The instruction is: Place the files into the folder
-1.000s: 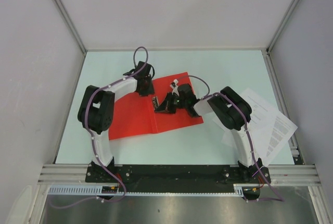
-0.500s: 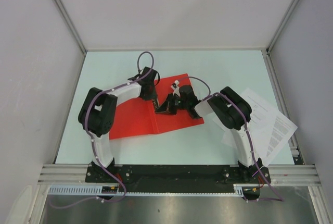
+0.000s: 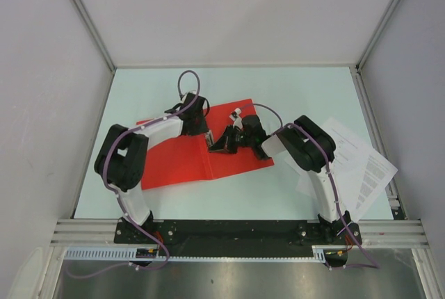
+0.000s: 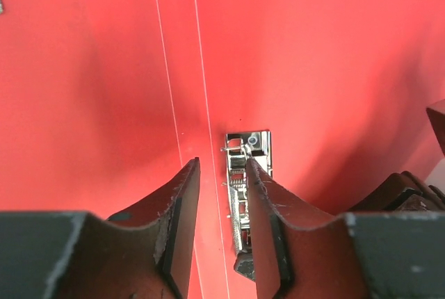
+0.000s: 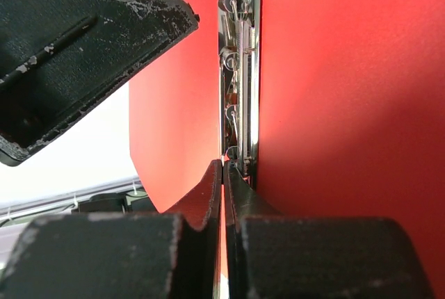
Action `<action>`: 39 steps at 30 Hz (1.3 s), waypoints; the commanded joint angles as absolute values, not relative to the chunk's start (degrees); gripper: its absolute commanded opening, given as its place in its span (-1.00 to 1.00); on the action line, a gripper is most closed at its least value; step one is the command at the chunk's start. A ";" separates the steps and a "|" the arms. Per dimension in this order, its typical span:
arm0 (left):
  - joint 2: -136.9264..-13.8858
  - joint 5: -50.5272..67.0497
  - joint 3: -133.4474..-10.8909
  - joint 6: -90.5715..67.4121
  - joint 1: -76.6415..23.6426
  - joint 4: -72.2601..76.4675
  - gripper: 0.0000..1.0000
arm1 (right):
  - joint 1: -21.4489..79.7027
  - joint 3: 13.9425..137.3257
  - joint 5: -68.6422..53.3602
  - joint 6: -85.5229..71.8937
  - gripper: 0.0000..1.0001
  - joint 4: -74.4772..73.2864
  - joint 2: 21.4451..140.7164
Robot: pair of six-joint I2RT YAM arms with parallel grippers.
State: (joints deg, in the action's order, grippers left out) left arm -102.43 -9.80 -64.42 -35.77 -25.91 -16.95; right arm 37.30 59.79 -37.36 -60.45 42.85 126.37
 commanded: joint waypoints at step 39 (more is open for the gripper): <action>-109.60 -17.67 -73.03 -22.86 -28.83 -28.48 -1.00 | 37.44 68.82 -12.06 -31.02 -1.00 -4.47 123.39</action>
